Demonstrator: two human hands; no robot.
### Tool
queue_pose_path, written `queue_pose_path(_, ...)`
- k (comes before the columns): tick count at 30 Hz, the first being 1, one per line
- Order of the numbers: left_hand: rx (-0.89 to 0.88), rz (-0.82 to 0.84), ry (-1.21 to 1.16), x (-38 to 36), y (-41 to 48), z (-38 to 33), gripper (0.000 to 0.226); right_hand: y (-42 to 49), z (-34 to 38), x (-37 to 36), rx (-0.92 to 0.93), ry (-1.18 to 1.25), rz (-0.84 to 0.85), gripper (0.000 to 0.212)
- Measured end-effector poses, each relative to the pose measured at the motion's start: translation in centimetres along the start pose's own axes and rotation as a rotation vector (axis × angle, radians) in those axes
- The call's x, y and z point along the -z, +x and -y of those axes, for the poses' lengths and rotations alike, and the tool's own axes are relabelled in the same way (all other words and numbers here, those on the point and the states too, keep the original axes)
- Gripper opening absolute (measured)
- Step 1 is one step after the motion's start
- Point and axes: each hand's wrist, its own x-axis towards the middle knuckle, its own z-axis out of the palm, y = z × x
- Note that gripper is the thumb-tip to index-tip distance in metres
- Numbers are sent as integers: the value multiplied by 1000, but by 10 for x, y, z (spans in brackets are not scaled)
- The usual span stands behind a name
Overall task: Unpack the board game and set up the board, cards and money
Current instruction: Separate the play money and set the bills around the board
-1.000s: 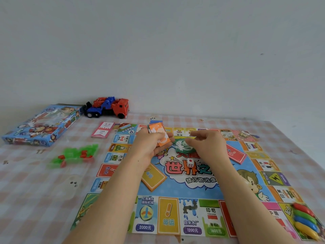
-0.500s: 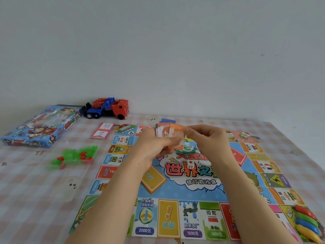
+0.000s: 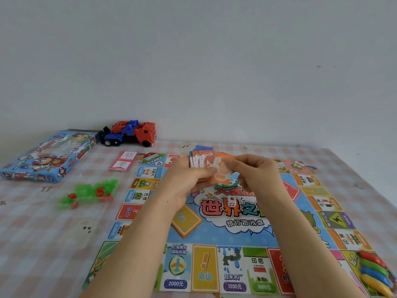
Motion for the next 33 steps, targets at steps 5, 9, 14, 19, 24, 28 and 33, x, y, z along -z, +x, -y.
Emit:
queue_pose_path(5,13,-33,-50,0,0,-1,13,1,-1,2,-21,12,-2,14)
queue_pose_path(9,30,-67,-99,1,1,-3,10,1,-2,6,-40,36,-3,10)
queue_pose_path(14,27,-75,-100,3,1,-3,10,2,-3,8,-33,49,0,6)
queue_pose_path(19,-22,-136,-148,13,3,-5,12,1,-1,8,27,33,-46,12)
queue_pose_path(24,-34,-168,-169,17,4,-5,16,-1,1,10,60,42,-85,12)
queue_pose_path(28,-35,-174,-177,17,5,-5,13,-5,1,4,95,-129,41,11)
queue_pose_path(33,-35,-174,-168,17,5,-5,16,-9,4,1,95,-226,145,13)
